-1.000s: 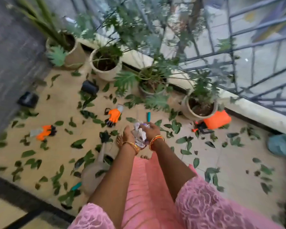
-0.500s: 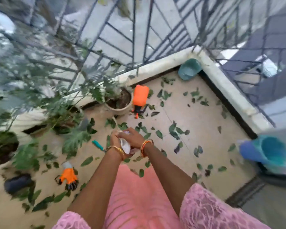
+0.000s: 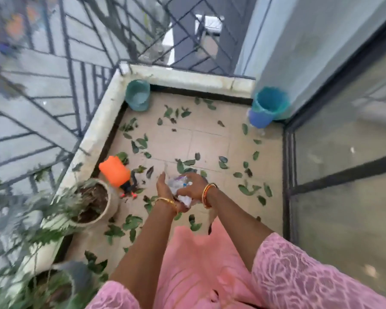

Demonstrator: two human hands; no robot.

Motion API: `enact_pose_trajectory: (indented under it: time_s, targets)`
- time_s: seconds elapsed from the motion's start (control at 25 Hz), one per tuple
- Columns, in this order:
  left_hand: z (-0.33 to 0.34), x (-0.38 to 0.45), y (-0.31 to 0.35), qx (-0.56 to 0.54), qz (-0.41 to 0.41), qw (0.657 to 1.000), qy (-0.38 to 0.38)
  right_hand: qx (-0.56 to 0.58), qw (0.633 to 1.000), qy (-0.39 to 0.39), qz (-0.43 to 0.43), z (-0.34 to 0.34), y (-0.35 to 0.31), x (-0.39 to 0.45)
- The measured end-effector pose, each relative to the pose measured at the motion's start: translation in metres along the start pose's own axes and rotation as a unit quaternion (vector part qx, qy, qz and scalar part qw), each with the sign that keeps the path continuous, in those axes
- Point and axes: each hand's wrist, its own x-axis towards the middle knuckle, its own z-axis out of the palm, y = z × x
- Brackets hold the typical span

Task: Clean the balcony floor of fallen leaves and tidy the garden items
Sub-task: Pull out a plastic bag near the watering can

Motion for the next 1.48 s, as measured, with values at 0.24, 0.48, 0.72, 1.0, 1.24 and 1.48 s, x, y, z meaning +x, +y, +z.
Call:
enact_pose_trajectory:
  time_s: [0.24, 0.48, 0.72, 1.0, 1.24, 1.48]
  targets:
    - [0.127, 0.048, -0.001, 0.100, -0.028, 0.994, 0.020, 0.030, 0.998, 0.025, -0.053, -0.114, -0.006, 0.037]
    - [0.221, 0.089, 0.018, 0.173, -0.057, 0.982, -0.046, 0.085, 0.992, -0.027, -0.089, -0.215, -0.022, 0.059]
    - [0.305, 0.132, 0.046, 0.221, -0.089, 0.968, -0.080, 0.100, 0.984, 0.111, -0.094, -0.278, -0.038, 0.109]
    - [0.428, 0.206, 0.087, 0.261, -0.134, 0.951, -0.101, 0.292, 0.914, 0.275, -0.056, -0.377, -0.085, 0.175]
    - [0.510, 0.264, 0.093, 0.351, -0.128, 0.924, -0.085, 0.486, 0.789, 0.375, -0.017, -0.458, -0.091, 0.228]
    - [0.593, 0.327, 0.069, 0.453, -0.124, 0.879, -0.083, 0.510, 0.778, 0.363, 0.054, -0.557, -0.057, 0.284]
